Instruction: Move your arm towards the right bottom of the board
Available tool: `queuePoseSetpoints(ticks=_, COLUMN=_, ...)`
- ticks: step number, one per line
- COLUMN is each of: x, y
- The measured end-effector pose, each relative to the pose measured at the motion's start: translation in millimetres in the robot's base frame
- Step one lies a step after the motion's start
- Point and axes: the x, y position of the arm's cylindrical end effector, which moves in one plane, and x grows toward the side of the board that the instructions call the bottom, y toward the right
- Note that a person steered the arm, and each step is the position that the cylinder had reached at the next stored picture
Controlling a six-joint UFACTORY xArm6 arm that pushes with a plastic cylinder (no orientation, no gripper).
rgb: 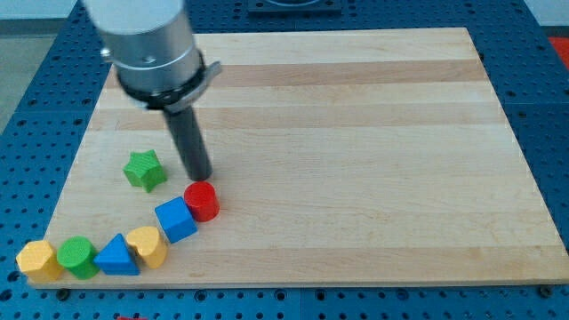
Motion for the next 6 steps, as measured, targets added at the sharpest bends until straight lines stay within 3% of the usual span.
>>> queuePoseSetpoints(ticks=2, x=2.5, y=103.8)
queuePoseSetpoints(ticks=3, x=33.2, y=144.3)
queuePoseSetpoints(ticks=5, x=110.3, y=175.2)
queuePoseSetpoints(ticks=6, x=110.3, y=175.2)
